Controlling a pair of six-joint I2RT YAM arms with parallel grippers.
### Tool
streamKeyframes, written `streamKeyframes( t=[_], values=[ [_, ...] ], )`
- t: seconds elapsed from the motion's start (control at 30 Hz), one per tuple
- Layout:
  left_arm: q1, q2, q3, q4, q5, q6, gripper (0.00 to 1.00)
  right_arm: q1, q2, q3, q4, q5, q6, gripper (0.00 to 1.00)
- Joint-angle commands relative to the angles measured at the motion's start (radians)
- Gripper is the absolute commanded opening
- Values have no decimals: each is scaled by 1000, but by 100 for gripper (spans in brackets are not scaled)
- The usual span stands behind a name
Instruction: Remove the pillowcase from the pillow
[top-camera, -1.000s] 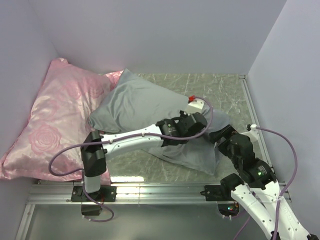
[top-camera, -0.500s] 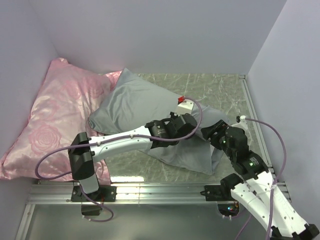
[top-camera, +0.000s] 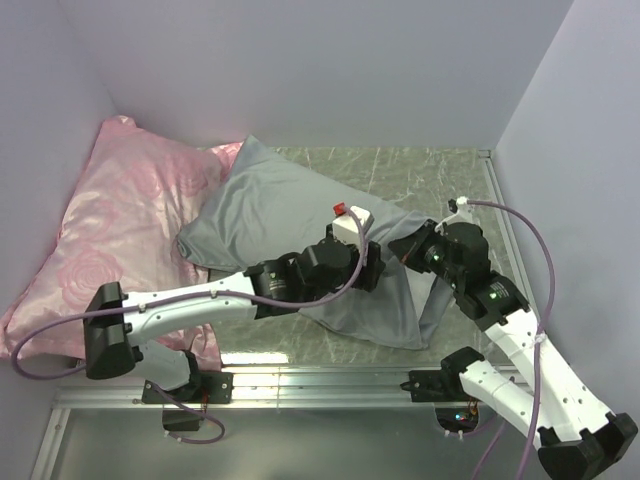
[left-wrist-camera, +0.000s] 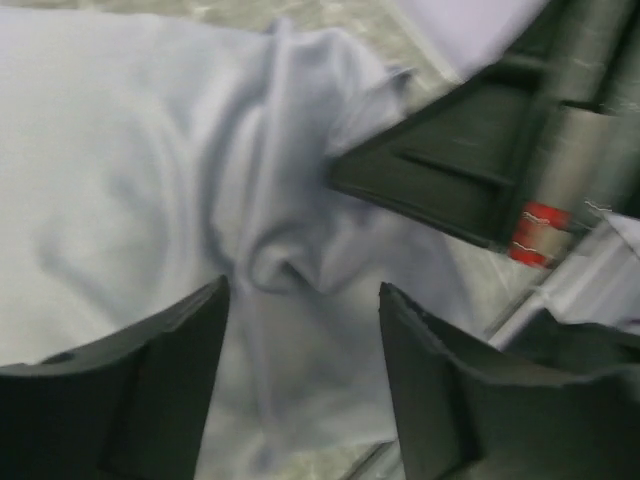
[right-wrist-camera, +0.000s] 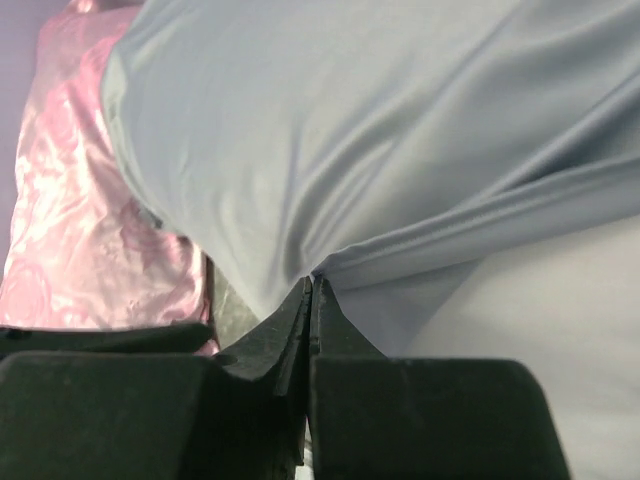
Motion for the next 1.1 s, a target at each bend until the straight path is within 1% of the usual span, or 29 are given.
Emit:
streamKeyframes(
  t=[0.0, 0.03, 0.07, 0.1, 0.17, 0.27, 0.3, 0.4, 0.43, 0.5, 0.63, 0.7, 0.73, 0.77, 0.83, 0.87, 0.9, 1.0, 1.03, 1.07],
  values=[
    [-35, -59, -42, 186, 64, 17, 71, -2, 23, 66, 51, -105, -49, 0],
    [-47, -60, -48, 197, 51, -1, 74, 0, 20, 67, 51, -100, -47, 0],
    [-53, -59, -55, 203, 31, -17, 79, -2, 18, 69, 51, -99, -50, 0],
    [-59, -56, -60, 210, -10, -32, 82, -3, 18, 72, 51, -97, -46, 0],
    [-74, -39, -74, 252, -28, -66, 86, 0, 26, 72, 52, -108, -41, 0],
    [-114, -19, -98, 329, -38, -71, 90, 1, 37, 67, 62, -109, -32, 0],
    [-117, -5, -92, 334, -39, -75, 90, 1, 38, 67, 63, -108, -31, 0],
    [-128, 77, -26, 280, -103, -106, 89, 1, 40, 67, 68, -117, -23, 0],
    [-134, 103, -17, 283, -126, -117, 89, 4, 40, 73, 66, -114, -23, 0],
    [-136, 122, -25, 320, -127, -115, 88, 4, 41, 78, 60, -114, -26, 0],
    [-136, 183, 6, 315, -193, -143, 84, 6, 35, 87, 49, -115, -27, 0],
    [-136, 191, 7, 314, -236, -158, 69, 4, 29, 89, 39, -114, -32, 0],
    [-136, 193, 20, 290, -246, -160, 59, 4, 28, 87, 34, -112, -32, 0],
    [-136, 196, 23, 279, -255, -161, 32, 6, 20, 86, 32, -106, -35, 0],
    [-136, 190, 32, 237, -258, -184, 8, 6, 17, 81, 16, -82, -41, 0],
    [-136, 184, 27, 199, -250, -195, 1, 4, 11, 80, 6, -71, -50, 0],
    [-136, 173, 18, 182, -227, -227, 1, 4, 9, 75, -6, -63, -54, 2],
    [-136, 96, -68, 147, -192, -293, 1, 3, -5, 66, -30, -20, -75, 22],
    [-136, 61, -97, 110, -195, -305, 1, 1, -11, 63, -35, 3, -81, 42],
    [-136, 49, -106, 84, -203, -321, 1, 1, -23, 64, -40, 7, -96, 51]
  ],
)
